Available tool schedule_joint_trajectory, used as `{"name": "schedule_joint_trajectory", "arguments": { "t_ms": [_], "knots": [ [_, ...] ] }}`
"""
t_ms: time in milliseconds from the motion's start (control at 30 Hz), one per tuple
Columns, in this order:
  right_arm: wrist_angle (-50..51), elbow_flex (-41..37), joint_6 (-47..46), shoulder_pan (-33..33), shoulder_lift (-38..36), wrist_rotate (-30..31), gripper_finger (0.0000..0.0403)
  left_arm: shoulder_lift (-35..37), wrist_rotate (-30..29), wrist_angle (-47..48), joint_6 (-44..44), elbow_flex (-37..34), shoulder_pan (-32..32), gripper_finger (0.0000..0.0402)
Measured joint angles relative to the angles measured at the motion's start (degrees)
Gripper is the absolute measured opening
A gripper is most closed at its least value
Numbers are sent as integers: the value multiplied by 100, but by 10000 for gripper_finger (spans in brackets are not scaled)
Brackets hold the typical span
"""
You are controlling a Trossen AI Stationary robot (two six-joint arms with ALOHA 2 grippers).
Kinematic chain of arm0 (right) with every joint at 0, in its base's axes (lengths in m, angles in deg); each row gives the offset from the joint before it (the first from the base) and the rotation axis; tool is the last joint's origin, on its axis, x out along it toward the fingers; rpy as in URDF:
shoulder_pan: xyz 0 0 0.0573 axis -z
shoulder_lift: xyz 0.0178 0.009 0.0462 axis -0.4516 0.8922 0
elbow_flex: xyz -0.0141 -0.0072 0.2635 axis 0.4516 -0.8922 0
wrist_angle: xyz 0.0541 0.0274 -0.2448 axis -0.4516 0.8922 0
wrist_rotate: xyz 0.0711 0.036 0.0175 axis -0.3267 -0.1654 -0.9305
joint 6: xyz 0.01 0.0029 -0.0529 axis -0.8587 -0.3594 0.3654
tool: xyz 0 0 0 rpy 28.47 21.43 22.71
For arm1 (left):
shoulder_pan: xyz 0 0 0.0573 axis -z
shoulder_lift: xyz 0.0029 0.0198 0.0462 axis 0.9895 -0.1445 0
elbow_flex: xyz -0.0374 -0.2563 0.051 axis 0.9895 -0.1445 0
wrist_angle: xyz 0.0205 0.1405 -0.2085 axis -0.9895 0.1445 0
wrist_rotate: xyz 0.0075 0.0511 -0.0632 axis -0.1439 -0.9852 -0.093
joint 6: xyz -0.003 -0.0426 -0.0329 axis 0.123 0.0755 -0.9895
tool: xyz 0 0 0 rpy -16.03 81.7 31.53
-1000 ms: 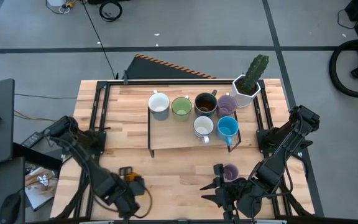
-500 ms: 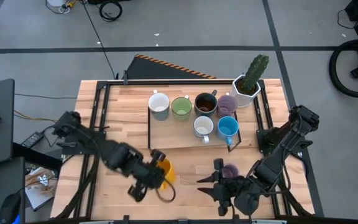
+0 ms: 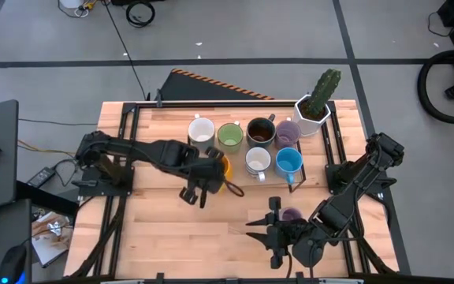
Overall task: Place coffee mugs
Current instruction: Put the yellow mug on the shelf aligned with the other light green mug on the shelf
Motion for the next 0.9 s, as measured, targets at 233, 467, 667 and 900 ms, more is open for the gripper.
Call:
{"name": "schedule_joint_trajectory", "arguments": {
  "t_ms": [233, 467, 667, 900],
  "knots": [
    [3, 0, 13, 0, 0, 2, 117, -102, 366, -80, 347, -7, -319, 29],
    [4, 0, 15, 2, 0, 24, 117, -203, 348, -328, 630, -1, -412, 29],
    [5, 0, 15, 15, 0, 33, 117, -236, 325, -450, 700, -1, -440, 29],
    [7, 0, 15, 59, 0, 42, 117, -238, 327, -444, 780, -1, -496, 32]
  ]
}}
